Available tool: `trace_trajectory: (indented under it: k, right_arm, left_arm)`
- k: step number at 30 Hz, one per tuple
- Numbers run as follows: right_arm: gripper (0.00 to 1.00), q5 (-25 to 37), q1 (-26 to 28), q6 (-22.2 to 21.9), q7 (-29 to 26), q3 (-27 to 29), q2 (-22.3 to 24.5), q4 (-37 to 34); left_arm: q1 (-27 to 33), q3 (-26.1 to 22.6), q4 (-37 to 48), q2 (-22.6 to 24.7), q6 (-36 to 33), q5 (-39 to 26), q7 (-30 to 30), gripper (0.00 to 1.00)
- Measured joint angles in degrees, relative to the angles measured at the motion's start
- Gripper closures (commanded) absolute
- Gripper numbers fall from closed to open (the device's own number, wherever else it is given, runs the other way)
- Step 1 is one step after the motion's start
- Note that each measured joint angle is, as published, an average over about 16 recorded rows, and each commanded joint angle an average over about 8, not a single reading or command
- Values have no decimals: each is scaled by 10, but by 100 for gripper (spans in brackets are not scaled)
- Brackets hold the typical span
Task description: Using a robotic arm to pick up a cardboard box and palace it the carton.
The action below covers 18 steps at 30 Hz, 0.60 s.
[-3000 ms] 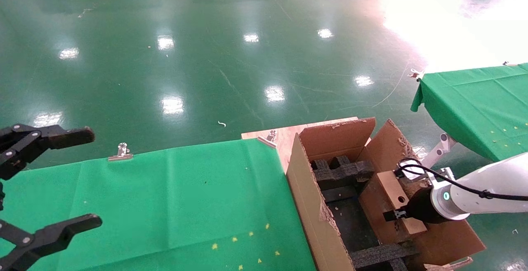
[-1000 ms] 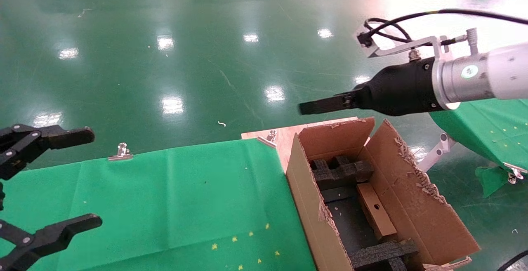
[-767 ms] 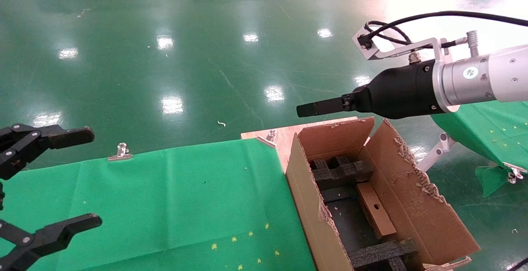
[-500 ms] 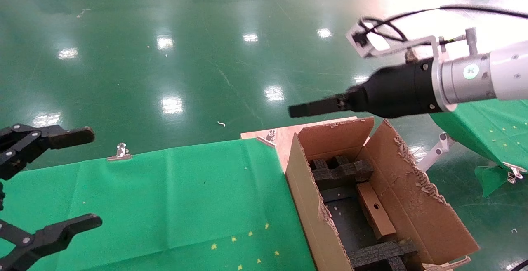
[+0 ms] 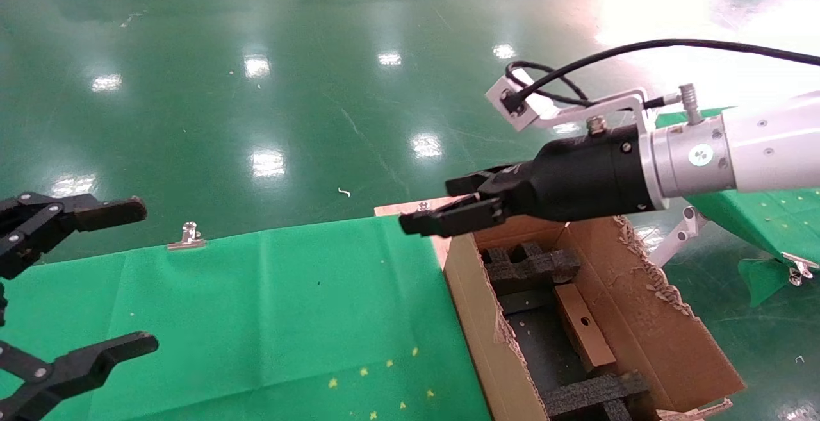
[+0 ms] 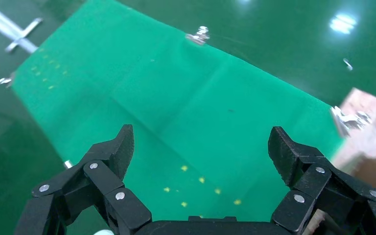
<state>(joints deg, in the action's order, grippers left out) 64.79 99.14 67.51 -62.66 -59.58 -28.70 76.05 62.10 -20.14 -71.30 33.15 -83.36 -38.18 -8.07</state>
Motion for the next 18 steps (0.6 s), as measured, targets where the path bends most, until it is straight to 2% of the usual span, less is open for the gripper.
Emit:
trace_trajectory:
  k: [18]
  right_arm:
    - [0, -99, -162, 78, 223, 187, -27, -11]
  left_arm:
    - [0, 0, 0, 0, 0, 0, 0, 0]
